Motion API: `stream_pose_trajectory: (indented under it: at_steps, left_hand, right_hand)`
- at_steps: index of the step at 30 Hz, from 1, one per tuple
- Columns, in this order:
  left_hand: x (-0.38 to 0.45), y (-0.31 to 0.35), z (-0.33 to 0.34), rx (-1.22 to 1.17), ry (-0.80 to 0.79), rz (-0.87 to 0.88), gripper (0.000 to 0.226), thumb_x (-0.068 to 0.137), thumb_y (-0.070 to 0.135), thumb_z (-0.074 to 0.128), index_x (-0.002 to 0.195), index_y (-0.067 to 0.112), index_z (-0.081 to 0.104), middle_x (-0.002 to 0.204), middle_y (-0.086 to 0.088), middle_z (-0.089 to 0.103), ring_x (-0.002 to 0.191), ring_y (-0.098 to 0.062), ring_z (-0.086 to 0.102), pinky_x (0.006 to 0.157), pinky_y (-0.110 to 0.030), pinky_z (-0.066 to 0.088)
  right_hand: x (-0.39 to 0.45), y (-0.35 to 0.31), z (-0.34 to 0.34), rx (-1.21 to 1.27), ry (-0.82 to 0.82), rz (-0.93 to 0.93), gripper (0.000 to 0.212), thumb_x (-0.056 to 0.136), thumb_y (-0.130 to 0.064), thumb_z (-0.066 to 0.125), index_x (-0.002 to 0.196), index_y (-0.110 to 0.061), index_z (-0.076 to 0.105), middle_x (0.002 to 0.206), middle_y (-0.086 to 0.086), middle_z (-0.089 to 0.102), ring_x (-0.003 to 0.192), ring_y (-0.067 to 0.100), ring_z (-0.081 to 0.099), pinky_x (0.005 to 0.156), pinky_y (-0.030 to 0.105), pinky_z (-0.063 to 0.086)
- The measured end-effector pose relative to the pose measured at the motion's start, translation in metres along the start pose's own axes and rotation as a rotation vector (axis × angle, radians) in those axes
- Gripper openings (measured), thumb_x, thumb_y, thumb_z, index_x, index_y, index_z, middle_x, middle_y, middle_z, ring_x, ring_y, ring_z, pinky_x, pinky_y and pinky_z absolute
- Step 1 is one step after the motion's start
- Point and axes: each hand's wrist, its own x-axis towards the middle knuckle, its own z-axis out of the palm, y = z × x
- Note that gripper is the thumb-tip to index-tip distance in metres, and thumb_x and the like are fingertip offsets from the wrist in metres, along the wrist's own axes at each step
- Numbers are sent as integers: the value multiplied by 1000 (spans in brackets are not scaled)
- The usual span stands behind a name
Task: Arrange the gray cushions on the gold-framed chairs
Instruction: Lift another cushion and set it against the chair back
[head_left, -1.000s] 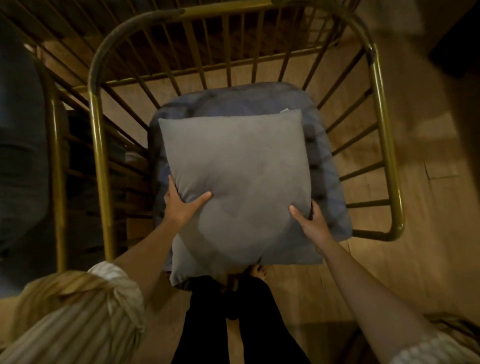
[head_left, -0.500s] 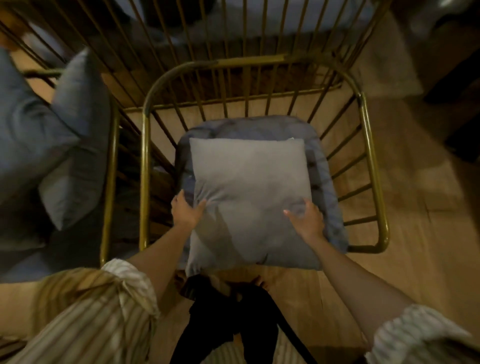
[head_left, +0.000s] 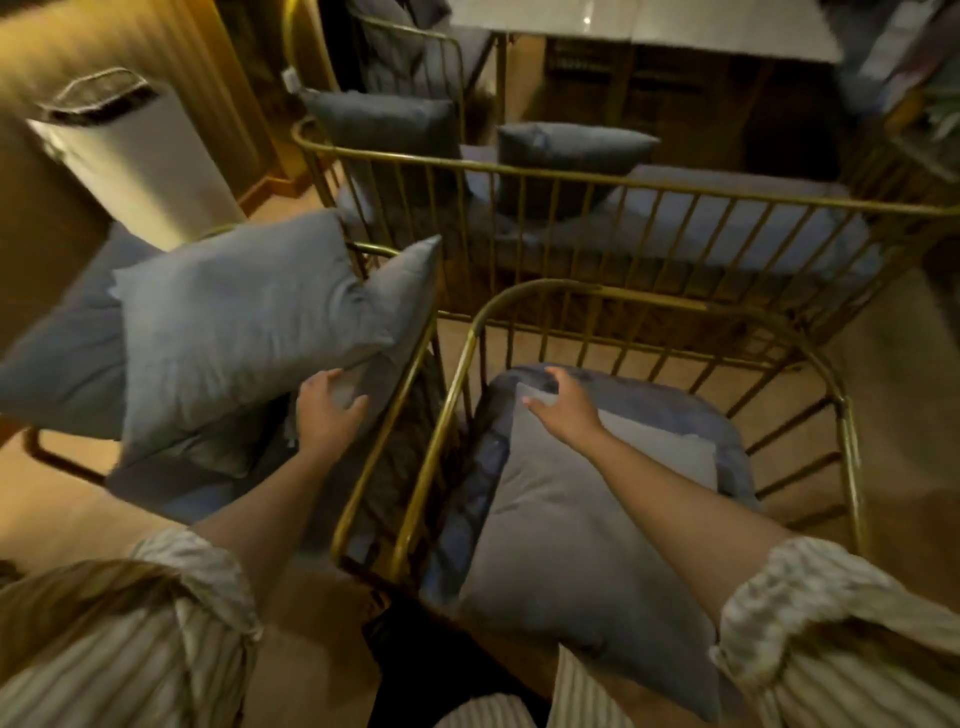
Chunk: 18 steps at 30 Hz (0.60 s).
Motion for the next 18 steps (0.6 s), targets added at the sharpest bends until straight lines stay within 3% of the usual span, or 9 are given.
stream_pose_trajectory:
  at_steps: [5,9,15,18]
  left_hand:
    - [54,-51,-74,56,145,-74,53,85,18,72,132,0,55,132,-26,53,126,-40,47,108,-44,35]
    - [111,-92,-131,124,170,-110,55,85,19,73,132,-1,54,134,-26,53,127,-41,47,107,-47,36]
    - [197,-162,-177,176,62,-174,62,87,29,72,136,-3,50,139,-26,50,131,-41,44,109,-48,34]
    - [232,-189,-179,160,-21,-246,71,89,43,66,140,-1,45,143,-25,47,133,-40,43,109,-48,35]
  right_hand:
    - [37,-93,39,-13,-87,-132,67,90,-32,69,147,-13,39,151,14,45,138,33,42,108,40,37]
    - [71,-157,84,-11,-129,-160,68,88,-36,69,146,-16,40,150,12,46,138,32,43,107,40,39]
    - [137,-244,155,-63,-134,-144,70,90,-44,65,148,-15,37,153,11,43,139,33,41,110,43,37]
    - [172,-274,180,-84,-174,-144,82,86,-61,60,152,-21,30,158,7,36,143,32,36,113,48,34]
